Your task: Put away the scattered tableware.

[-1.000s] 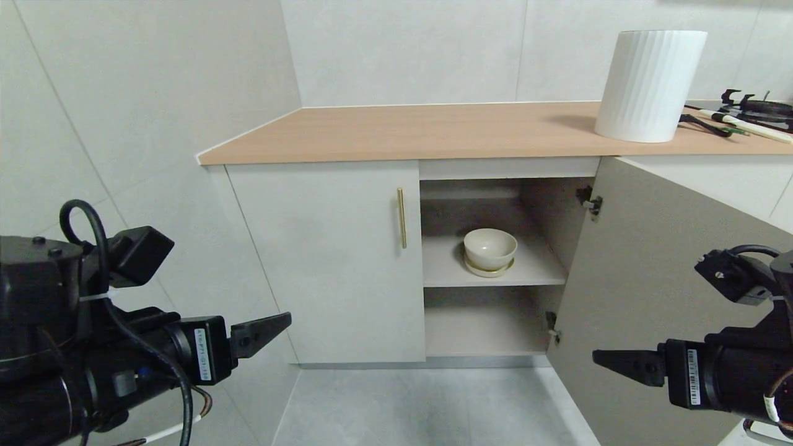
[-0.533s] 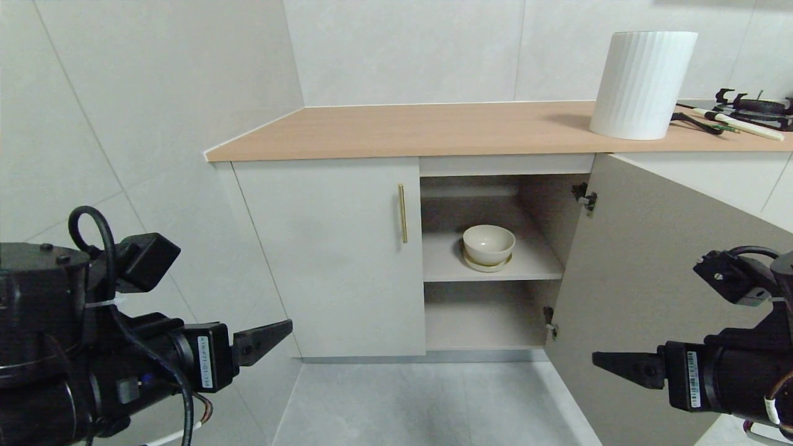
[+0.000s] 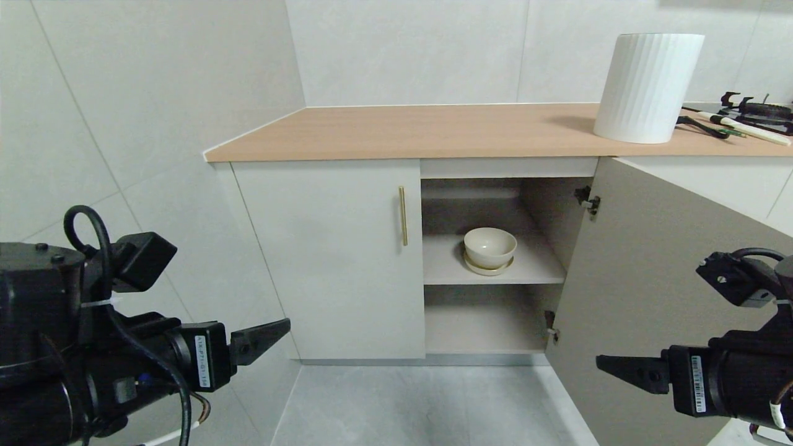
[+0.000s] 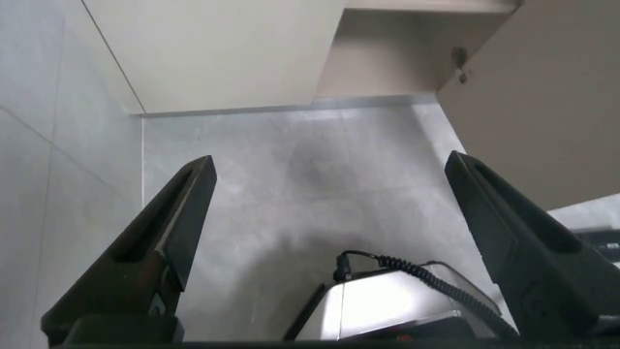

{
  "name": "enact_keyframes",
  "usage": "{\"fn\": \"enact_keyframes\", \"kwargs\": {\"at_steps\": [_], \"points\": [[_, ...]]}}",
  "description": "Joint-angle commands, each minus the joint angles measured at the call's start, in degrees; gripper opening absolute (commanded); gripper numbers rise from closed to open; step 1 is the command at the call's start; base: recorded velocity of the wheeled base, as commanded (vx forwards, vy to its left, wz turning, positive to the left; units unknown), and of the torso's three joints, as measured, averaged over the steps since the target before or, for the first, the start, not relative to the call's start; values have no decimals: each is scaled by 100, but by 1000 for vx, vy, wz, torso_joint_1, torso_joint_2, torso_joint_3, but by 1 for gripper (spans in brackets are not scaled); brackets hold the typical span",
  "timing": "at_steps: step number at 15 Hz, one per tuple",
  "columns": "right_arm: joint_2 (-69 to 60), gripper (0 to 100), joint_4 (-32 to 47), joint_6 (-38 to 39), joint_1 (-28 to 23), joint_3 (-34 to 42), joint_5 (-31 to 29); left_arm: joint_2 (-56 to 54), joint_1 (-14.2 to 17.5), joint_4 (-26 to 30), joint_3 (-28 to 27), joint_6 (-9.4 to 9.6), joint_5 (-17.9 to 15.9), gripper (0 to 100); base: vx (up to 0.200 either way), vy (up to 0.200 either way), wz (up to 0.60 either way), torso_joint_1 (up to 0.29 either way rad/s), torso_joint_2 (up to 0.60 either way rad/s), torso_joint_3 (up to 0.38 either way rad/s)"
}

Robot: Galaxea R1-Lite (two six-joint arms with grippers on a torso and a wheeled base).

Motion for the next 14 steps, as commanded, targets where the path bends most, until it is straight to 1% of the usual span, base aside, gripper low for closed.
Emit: {"fn": "enact_keyframes", "kwargs": {"at_steps": [1, 5, 6, 7, 8, 10, 11, 12, 13, 14], "points": [[-103, 100, 433, -164, -30, -69, -1, 20, -5, -1, -8, -2, -3, 100, 0, -200, 0, 17, 2, 2], [-139, 100, 942, -392, -206, -174, -45, 20, -5, -1, -8, -10, -3, 100, 0, -200, 0, 3, 0, 0], [-244, 100, 1505, -506, -206, -341, -45, 20, -5, -1, 0, -10, -12, 100, 0, -200, 0, 7, 2, 7], [-314, 100, 1839, -568, -215, -447, -45, 29, -5, -1, 0, -2, -12, 100, 0, -200, 0, 2, -2, 2], [-420, 100, 2560, -585, -224, -737, -45, 29, -5, -1, 0, -2, -12, 100, 0, 0, 0, 0, 0, 0], [-596, 100, 3438, -612, -320, -1124, -80, 29, -5, -1, 9, -10, -12, 100, 0, 0, 0, 0, 0, 0], [-631, 100, 3702, -612, -443, -1247, -256, 29, -5, -1, 9, -10, -12, 100, 0, 0, 0, 0, 0, 0], [-613, 100, 3772, -656, -689, -1291, -607, 29, -5, -1, 9, -10, -12, 100, 0, 0, 0, 0, 0, 0], [-604, 100, 3772, -893, -1032, -1291, -889, 29, -5, -1, 9, -2, -21, 100, 0, 0, 0, 0, 0, 0], [-640, 100, 3755, -1113, -1393, -1308, -915, 46, -5, -1, 9, -10, -21, 100, 0, 0, 0, 0, 0, 0]]}}
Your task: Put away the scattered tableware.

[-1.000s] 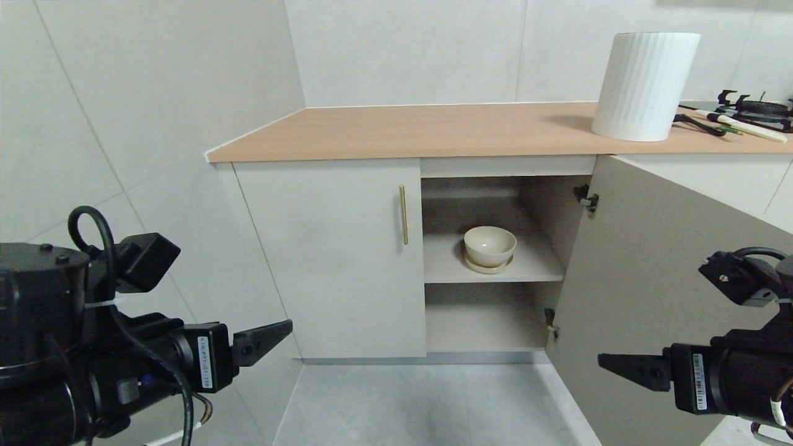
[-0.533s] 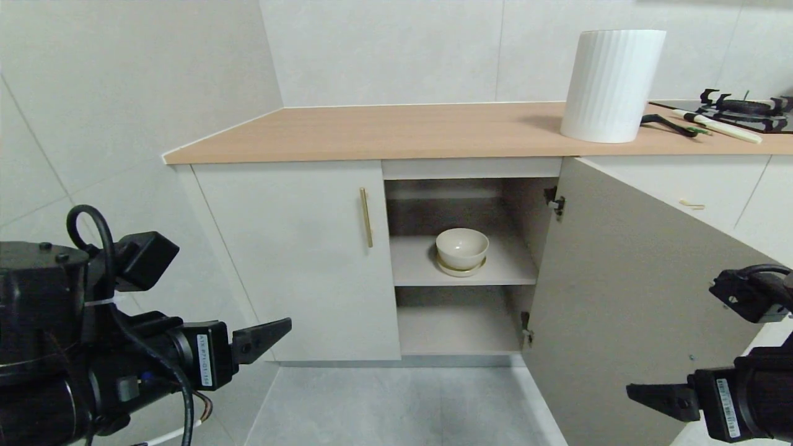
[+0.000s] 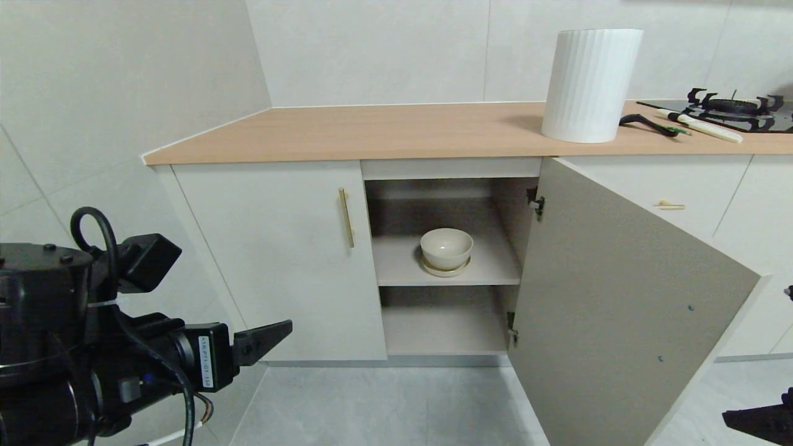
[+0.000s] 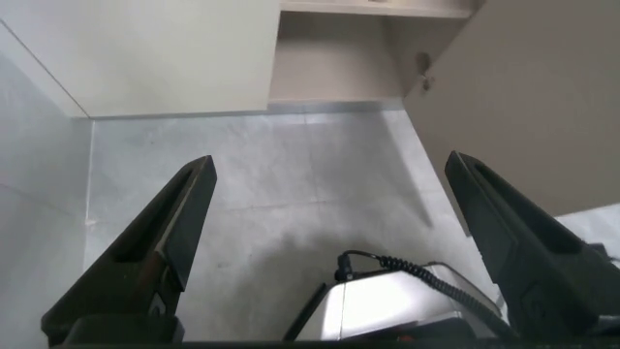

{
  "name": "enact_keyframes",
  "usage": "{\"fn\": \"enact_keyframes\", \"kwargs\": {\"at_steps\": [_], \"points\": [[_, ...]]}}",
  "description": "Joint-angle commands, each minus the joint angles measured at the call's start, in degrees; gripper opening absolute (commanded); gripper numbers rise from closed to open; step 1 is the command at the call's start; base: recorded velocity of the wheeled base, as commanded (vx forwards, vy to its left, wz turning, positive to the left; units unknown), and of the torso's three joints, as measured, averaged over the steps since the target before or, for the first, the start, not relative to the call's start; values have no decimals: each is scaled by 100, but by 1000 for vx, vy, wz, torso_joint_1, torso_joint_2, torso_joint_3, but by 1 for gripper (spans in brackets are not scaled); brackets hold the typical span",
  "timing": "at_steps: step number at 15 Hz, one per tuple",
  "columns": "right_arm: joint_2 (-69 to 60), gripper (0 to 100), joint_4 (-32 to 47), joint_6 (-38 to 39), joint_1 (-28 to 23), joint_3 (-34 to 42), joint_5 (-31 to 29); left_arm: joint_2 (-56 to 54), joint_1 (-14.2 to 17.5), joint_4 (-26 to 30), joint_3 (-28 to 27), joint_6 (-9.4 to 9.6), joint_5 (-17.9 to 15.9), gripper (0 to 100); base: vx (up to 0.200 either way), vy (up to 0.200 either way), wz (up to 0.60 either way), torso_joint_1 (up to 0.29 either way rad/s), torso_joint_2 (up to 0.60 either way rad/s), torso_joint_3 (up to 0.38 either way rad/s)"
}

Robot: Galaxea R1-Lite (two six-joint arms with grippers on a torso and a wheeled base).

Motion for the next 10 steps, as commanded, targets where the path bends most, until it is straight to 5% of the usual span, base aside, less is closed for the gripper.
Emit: {"fn": "enact_keyframes", "kwargs": {"at_steps": [1, 5, 10], "points": [[-61, 100, -26, -511, -991, -90, -214, 27, -1, -1, -2, -6, 10, 100, 0, 0, 0, 0, 0, 0], [282, 100, -1151, -1117, -2546, 59, -275, 53, -1, -1, -2, -6, 10, 100, 0, 0, 0, 0, 0, 0], [757, 100, -2531, -1038, -2661, 420, -214, 44, -1, -1, -2, -6, -16, 100, 0, 0, 0, 0, 0, 0]]}}
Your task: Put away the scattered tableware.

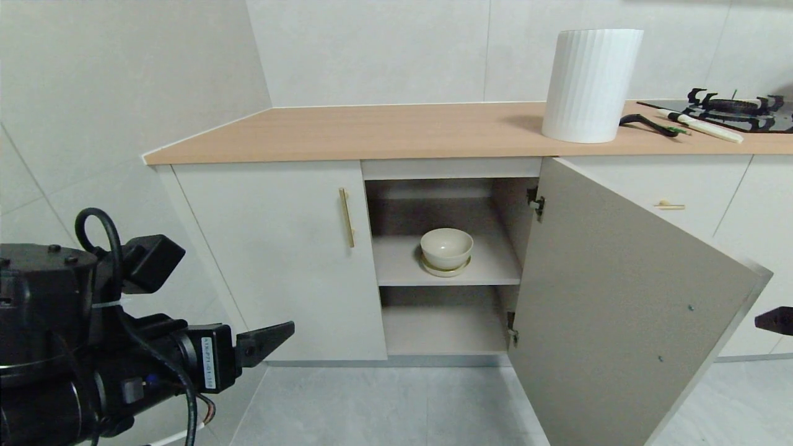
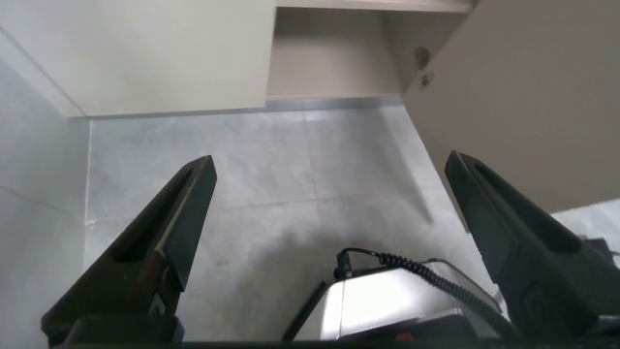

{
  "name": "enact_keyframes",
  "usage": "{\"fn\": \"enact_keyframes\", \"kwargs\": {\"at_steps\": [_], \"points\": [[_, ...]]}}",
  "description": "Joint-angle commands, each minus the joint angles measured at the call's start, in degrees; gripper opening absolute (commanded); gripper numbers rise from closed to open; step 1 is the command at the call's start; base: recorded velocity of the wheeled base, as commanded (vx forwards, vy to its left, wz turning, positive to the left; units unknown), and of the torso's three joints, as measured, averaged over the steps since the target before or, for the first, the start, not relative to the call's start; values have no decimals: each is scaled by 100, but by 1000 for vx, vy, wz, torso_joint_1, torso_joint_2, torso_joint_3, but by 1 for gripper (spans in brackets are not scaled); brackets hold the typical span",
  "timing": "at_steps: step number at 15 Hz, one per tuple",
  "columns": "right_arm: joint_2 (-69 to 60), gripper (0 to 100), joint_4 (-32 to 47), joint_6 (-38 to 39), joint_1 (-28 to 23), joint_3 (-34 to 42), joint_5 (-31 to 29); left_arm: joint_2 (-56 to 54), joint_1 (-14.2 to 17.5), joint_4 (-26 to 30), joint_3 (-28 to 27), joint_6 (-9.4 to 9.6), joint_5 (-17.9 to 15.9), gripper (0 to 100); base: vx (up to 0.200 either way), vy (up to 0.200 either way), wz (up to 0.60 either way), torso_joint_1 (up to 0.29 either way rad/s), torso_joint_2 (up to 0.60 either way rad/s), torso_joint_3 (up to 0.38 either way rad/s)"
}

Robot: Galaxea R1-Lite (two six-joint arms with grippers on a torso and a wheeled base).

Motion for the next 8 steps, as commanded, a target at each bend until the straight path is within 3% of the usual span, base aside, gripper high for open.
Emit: {"fn": "enact_keyframes", "kwargs": {"at_steps": [1, 8], "points": [[410, 100, -412, 48, -23, 212, 3, 4, 2, -1, 1, -3, -1, 100, 0, 0, 0, 0, 0, 0], [718, 100, -694, 408, 294, 326, 12, -5, 2, -1, 1, -3, -1, 100, 0, 0, 0, 0, 0, 0]]}}
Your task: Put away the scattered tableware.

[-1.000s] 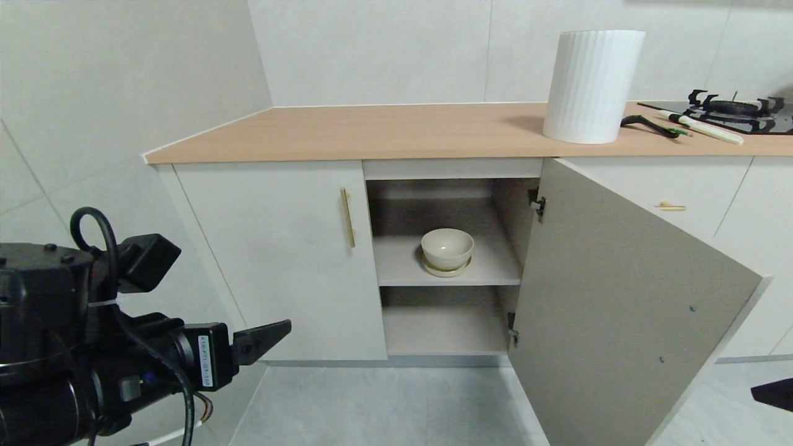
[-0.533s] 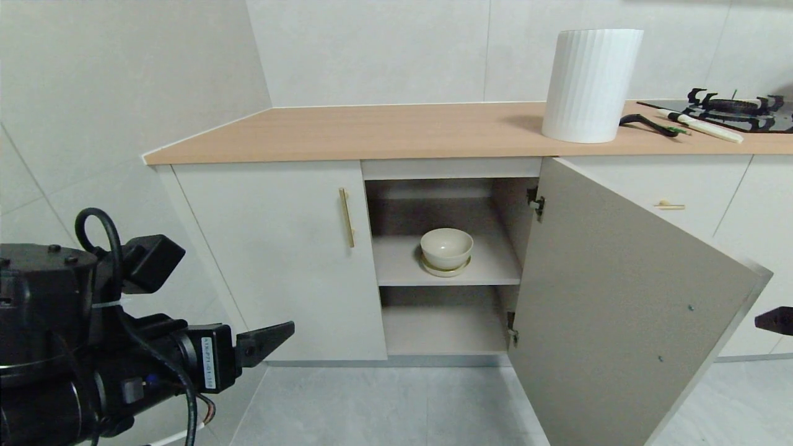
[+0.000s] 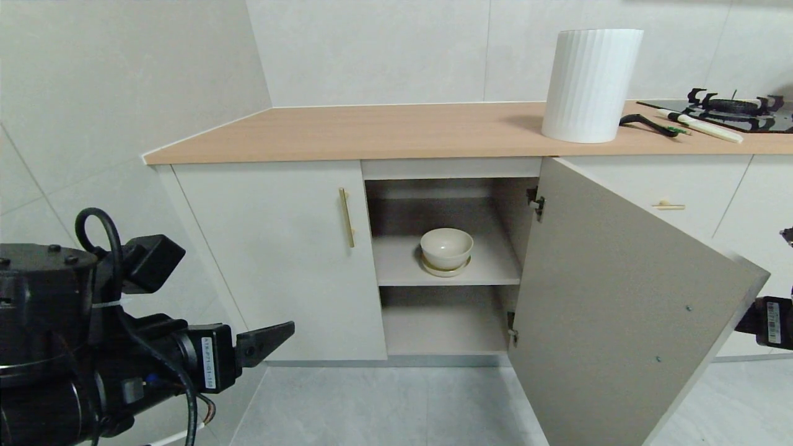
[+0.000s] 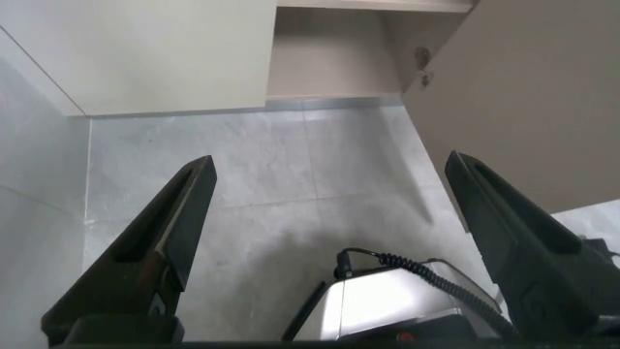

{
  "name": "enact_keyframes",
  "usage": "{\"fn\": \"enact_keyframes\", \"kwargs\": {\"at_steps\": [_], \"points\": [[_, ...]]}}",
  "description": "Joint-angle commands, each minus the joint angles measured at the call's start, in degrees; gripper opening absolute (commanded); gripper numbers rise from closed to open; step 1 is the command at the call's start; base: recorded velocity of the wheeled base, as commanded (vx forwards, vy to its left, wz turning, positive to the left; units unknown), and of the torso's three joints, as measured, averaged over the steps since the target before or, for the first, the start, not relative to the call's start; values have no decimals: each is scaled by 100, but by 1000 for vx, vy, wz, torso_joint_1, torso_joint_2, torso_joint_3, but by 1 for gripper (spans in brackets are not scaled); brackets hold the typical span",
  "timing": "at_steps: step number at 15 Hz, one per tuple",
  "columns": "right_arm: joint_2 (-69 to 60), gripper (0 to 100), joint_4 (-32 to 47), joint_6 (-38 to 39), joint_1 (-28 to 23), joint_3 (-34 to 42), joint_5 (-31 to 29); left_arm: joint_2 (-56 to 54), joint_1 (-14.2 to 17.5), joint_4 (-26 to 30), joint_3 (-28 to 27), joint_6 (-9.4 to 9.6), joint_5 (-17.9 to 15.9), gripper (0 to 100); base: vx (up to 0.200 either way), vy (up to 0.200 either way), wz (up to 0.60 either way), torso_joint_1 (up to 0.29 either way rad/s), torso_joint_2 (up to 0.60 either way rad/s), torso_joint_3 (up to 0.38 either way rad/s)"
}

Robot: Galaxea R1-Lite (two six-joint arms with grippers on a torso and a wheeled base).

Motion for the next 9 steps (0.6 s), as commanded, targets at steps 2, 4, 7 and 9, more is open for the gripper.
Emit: {"fn": "enact_keyframes", "kwargs": {"at_steps": [2, 4, 7, 9], "points": [[113, 100, 1, 471, 738, 57, 3, -2, 2, -4, 1, -1, 3, 100, 0, 0, 0, 0, 0, 0], [201, 100, -192, 814, 1186, 101, -6, 7, 2, -4, 1, -1, 3, 100, 0, 0, 0, 0, 0, 0], [289, 100, -447, 1104, 1652, 171, -6, -11, 2, -12, -17, -9, 3, 100, 0, 0, 0, 0, 0, 0], [447, 100, -588, 1271, 2065, 136, 21, -11, 2, -12, -35, -18, 12, 100, 0, 0, 0, 0, 0, 0]]}}
